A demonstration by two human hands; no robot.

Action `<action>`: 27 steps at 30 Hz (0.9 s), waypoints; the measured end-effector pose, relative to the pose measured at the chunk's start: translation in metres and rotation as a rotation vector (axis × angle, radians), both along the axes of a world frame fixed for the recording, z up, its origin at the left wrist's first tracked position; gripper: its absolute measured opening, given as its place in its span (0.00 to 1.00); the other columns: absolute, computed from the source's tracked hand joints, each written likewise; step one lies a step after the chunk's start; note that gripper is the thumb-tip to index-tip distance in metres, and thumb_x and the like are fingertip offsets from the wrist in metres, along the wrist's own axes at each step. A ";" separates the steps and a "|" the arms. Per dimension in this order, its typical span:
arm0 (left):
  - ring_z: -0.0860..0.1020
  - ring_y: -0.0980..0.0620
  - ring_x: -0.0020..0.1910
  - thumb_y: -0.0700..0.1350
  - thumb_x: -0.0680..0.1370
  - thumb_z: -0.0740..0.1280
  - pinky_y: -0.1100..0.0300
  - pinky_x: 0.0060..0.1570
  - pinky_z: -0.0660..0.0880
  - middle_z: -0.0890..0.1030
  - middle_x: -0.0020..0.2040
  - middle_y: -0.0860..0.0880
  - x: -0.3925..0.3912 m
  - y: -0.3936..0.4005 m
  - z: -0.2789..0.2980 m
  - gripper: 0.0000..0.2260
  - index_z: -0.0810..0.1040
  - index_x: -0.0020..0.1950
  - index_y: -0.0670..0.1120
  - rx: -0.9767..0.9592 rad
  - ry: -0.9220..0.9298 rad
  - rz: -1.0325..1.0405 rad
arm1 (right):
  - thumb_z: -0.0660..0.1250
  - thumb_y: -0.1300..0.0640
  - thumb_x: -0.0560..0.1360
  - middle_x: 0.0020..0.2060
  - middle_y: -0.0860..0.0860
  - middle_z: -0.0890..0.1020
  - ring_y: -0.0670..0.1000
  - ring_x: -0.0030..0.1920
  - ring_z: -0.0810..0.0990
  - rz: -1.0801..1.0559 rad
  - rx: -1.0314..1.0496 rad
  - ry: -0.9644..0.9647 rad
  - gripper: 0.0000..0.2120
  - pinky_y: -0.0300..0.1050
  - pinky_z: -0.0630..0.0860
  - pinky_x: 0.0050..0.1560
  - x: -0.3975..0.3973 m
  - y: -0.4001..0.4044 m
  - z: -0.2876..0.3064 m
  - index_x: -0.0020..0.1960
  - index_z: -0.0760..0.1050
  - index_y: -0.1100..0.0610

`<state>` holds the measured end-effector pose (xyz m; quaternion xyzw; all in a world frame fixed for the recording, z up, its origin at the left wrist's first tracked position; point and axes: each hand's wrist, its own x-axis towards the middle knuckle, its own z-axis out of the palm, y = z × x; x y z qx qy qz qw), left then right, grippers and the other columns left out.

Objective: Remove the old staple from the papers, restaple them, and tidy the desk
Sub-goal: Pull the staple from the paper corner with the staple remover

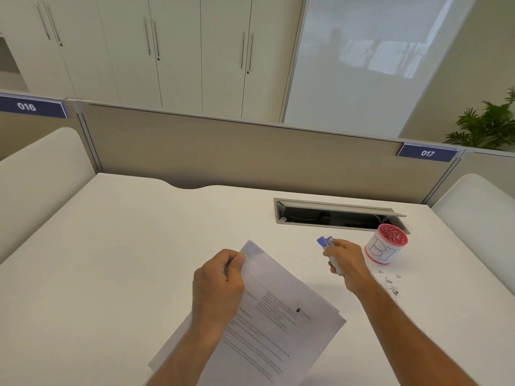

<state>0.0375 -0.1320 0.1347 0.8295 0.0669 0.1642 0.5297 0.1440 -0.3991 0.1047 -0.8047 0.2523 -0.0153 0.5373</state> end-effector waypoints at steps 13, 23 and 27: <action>0.75 0.58 0.33 0.47 0.80 0.64 0.65 0.30 0.68 0.78 0.30 0.59 0.037 -0.006 -0.012 0.12 0.76 0.36 0.54 -0.005 0.046 0.070 | 0.71 0.48 0.74 0.41 0.57 0.82 0.53 0.40 0.78 -0.065 -0.493 0.151 0.17 0.45 0.71 0.43 0.067 -0.038 -0.083 0.47 0.79 0.63; 0.73 0.55 0.31 0.46 0.80 0.64 0.64 0.29 0.69 0.79 0.34 0.57 0.049 -0.008 -0.018 0.12 0.76 0.35 0.52 -0.015 0.054 0.076 | 0.68 0.36 0.72 0.55 0.56 0.82 0.57 0.55 0.80 0.004 -0.645 0.171 0.30 0.52 0.76 0.57 0.081 -0.039 -0.089 0.61 0.77 0.60; 0.74 0.52 0.33 0.46 0.80 0.64 0.60 0.30 0.71 0.79 0.34 0.56 0.047 -0.007 -0.017 0.12 0.76 0.36 0.52 -0.019 0.056 0.070 | 0.67 0.38 0.72 0.59 0.56 0.81 0.56 0.57 0.78 -0.148 -0.454 -0.068 0.30 0.54 0.75 0.60 0.060 -0.024 -0.072 0.65 0.75 0.58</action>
